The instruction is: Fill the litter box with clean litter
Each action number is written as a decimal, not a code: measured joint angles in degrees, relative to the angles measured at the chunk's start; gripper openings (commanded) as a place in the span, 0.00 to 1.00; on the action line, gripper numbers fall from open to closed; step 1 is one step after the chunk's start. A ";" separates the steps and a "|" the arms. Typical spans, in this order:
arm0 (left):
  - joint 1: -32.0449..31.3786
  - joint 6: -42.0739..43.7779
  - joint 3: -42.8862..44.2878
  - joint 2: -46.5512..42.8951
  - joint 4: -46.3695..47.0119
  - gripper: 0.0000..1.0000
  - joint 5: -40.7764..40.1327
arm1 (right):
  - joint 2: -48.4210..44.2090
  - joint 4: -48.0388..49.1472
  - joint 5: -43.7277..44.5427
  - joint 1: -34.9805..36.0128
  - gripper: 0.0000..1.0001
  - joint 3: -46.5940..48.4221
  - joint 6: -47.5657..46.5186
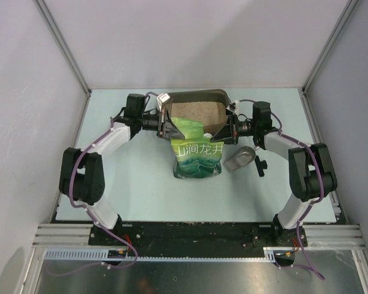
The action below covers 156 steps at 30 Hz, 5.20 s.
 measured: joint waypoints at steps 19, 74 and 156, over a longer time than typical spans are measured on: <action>5.99 15.67 9.73 -7.91 -5.44 0.66 -16.41 | 2.29 -6.60 -4.66 0.00 0.00 0.11 6.32; -19.34 68.00 4.02 -9.03 -21.31 0.12 -29.66 | -10.60 -36.81 17.49 -11.02 0.51 19.91 -56.61; -9.90 65.75 -0.87 -11.52 -23.10 0.00 -18.47 | -12.04 -48.74 21.46 8.72 0.00 8.22 -100.45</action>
